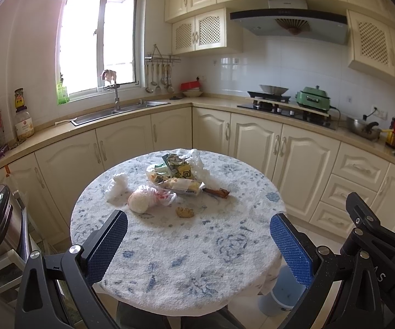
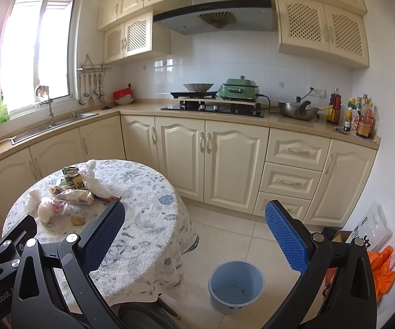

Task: Collect trash

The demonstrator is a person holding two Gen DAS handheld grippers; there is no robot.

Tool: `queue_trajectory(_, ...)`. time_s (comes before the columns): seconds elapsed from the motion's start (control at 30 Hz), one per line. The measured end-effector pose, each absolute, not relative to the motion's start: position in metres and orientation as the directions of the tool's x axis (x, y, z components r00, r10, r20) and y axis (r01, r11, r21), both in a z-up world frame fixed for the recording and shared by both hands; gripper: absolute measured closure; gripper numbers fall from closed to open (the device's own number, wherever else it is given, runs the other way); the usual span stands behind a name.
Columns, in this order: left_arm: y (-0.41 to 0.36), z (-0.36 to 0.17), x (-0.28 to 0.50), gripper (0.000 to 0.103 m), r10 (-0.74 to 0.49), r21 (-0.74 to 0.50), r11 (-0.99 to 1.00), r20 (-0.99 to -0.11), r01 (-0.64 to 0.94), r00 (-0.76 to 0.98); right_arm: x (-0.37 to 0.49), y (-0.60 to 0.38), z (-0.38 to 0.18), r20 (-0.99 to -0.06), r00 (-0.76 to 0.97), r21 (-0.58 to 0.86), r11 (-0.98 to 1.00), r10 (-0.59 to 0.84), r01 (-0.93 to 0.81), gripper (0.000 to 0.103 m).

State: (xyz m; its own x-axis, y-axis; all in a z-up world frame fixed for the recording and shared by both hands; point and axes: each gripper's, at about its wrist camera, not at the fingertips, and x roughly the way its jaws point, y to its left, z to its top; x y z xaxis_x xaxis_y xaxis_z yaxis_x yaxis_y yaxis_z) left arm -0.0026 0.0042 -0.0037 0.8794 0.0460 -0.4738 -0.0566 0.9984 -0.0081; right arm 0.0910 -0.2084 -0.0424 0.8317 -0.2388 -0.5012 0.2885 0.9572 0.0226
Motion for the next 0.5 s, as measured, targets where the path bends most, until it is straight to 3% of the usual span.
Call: queue_trajectory(0.5,0.0059,-0.0050,-0.0018,0.001,0.041,-0.018,0.998,-0.485,-0.057,0.873,0.0921,-0.2052,-0.0451,-0.505,0.829,0.015,0.958,-0.241,0.288,0.000)
